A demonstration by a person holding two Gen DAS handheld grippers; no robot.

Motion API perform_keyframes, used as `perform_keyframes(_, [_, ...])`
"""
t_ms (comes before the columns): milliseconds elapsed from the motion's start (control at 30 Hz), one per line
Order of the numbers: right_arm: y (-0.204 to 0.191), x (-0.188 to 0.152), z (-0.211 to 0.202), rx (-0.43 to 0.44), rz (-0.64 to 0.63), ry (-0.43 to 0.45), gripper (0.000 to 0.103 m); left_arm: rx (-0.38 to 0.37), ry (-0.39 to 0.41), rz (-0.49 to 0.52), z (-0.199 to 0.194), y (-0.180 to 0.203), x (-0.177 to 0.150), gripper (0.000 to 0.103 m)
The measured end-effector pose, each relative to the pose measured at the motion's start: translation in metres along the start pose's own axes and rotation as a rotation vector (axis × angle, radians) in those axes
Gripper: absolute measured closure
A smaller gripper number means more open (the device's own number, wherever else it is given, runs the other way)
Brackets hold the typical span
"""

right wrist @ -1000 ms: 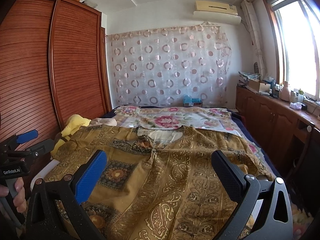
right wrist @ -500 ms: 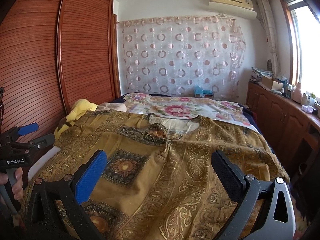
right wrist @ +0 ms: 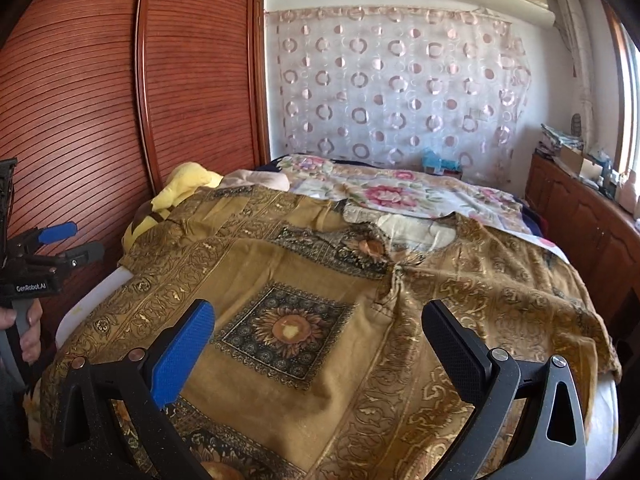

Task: Fold small clothes
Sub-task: 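Grasp the shirt's side edge with the left gripper and lift it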

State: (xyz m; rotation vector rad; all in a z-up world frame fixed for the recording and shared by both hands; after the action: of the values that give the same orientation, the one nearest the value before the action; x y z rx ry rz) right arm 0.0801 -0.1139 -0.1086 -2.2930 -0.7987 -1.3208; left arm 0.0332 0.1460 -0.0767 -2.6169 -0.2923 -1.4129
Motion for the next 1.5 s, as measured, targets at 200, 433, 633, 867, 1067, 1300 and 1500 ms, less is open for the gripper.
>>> perform_keyframes(200, [0.001,0.007,-0.001,0.046,-0.009,-0.042,0.001,-0.018,-0.056,0.008,0.026,-0.029,-0.001,0.000])
perform_keyframes(433, [-0.002,0.002,-0.002,0.086,-0.075,-0.119,0.001,-0.060,-0.164,-0.028,0.071,-0.062,0.002,0.018])
perform_keyframes(633, [-0.003,0.006,-0.010,0.112,-0.106,-0.145,0.001,-0.087,-0.243,-0.037,0.106,-0.075,0.001,0.032])
perform_keyframes(867, [0.002,0.009,-0.024,0.129,-0.111,-0.159,0.001,-0.103,-0.307,-0.043,0.134,-0.081,0.003,0.043])
perform_keyframes(1067, [0.002,0.007,-0.027,0.133,-0.107,-0.158,0.001,-0.174,-0.352,-0.135,0.145,-0.093,0.000,0.043])
perform_keyframes(1300, [-0.005,0.009,0.000,0.134,-0.098,-0.161,0.001,-0.217,-0.335,-0.121,0.139,-0.088,0.001,0.065])
perform_keyframes(1500, [-0.001,0.009,0.002,0.136,-0.083,-0.159,0.001,-0.146,-0.281,-0.059,0.126,-0.080,0.008,0.095])
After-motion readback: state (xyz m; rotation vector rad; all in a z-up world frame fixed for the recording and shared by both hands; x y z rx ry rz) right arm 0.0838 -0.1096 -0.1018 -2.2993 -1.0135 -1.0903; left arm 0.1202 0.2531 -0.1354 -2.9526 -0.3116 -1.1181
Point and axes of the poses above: each gripper's, at about its wrist camera, not at the fingertips, and z roughly the way its jaws point, y to its right, x to its top, the point moved 1 cm from there along z, roughly the way its jaws point, and after that the axes turned 2 degrees about x, right-handed, at the moved point
